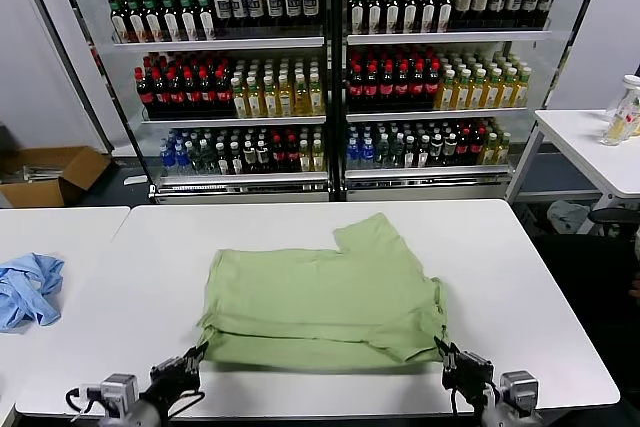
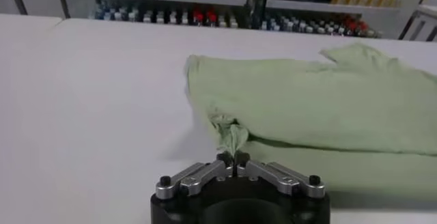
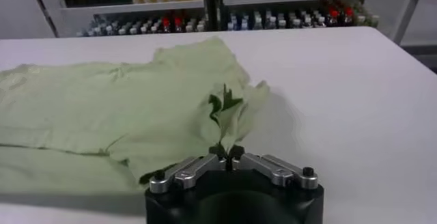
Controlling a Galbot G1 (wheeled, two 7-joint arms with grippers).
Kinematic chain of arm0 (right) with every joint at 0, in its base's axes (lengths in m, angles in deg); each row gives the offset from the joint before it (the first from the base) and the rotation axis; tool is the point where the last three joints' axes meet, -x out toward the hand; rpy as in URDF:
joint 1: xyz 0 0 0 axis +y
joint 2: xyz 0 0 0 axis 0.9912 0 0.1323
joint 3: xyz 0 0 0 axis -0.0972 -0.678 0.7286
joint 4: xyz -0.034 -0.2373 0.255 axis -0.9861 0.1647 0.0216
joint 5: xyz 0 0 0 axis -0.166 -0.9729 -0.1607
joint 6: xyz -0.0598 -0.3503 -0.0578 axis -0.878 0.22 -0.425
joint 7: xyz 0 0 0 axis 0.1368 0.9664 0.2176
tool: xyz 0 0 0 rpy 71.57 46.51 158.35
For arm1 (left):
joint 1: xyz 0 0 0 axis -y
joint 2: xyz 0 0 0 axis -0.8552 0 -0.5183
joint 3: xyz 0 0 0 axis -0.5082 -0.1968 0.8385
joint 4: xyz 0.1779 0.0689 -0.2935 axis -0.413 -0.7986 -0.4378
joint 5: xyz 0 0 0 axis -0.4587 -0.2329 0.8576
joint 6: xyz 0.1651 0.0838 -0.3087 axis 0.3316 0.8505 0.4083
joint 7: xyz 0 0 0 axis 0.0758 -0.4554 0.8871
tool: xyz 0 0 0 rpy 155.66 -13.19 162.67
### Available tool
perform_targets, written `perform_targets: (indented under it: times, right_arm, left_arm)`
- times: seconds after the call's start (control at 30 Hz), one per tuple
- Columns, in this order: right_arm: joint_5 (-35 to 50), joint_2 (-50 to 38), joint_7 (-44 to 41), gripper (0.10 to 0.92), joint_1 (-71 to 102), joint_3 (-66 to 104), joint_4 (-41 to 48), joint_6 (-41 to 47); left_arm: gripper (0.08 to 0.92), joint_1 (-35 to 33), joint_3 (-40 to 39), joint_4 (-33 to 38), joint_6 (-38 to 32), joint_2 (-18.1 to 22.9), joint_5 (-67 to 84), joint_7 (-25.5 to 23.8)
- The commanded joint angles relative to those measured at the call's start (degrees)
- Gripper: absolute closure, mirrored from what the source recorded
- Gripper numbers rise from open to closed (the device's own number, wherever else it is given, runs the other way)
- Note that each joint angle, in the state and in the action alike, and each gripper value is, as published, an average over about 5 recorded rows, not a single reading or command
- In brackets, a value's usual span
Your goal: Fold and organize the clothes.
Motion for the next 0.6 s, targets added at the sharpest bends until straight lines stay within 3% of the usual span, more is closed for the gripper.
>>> perform_targets:
  times: [0.03,0.2,0.6]
  right_arm:
    - [-1.6,-0.2,0.0,0.894,4.8,1.2,-3.0,-0.3]
    - [-4.1,-0.2,0.8,0.835,4.8,1.0,-1.6,0.2]
    - [-3.9,-1.3,-0.6,0.492,2.9,7.5,-11.2,2.1]
  left_arm:
    - [0.914,-7.8,3.1,4.0,0.3,0.1,-3.5,-0.2]
    - [0.863,-7.6,2.1,2.4,0.3,1.1,-7.3,0.3]
    - [0.522,-4.3,7.0,11.6,0.2,5.0,-6.3,-0.9]
